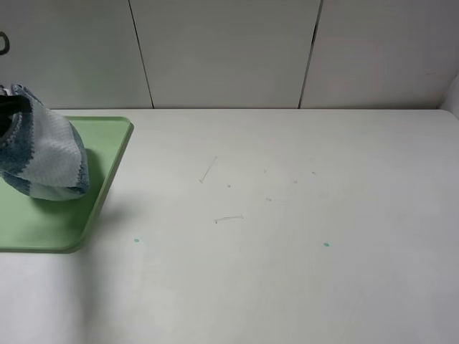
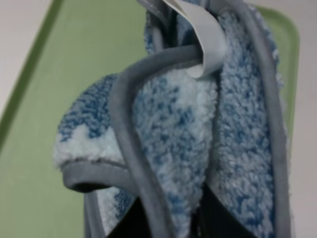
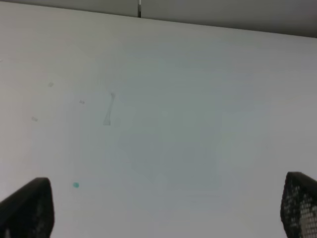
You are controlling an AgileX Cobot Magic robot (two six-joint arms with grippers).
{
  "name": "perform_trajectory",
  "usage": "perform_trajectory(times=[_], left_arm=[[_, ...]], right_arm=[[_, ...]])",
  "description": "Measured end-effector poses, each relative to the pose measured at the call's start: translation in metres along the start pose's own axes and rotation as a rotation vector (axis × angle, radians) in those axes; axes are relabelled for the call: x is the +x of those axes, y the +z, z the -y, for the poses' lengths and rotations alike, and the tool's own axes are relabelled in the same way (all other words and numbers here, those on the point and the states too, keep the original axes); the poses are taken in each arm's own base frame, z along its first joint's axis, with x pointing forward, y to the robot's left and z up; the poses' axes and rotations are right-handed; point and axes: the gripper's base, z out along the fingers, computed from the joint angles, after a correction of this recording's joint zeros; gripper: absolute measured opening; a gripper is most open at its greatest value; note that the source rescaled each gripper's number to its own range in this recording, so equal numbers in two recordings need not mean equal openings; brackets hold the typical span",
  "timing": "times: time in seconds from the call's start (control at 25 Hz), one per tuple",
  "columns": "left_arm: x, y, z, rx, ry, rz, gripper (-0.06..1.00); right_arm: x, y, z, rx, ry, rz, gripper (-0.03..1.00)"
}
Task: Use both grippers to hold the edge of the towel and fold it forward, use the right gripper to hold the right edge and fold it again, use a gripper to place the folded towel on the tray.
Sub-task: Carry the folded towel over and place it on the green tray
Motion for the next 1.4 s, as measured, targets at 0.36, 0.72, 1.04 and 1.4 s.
perform_trajectory(times=[0.36,0.72,1.04,1.4], left_arm=[[0.016,0.031,-0.002,-0.012,0.017,-0.119,0.05],[0.019,0.035,-0.010,-0.046,0.168,-0.155,0.05],[0.026,0.033,-0.031,-0.114,0.261,-0.242,0.05],[0.029,0.029,-0.058,-0.187,0.306,-0.293,0.32]], right_arm=[[0.000,0.000,0.000,0.000,0.000,0.000,1.00],[0.000,0.000,0.000,0.000,0.000,0.000,1.00],[0.000,0.000,0.000,0.000,0.000,0.000,1.00],[0.000,0.000,0.000,0.000,0.000,0.000,1.00]])
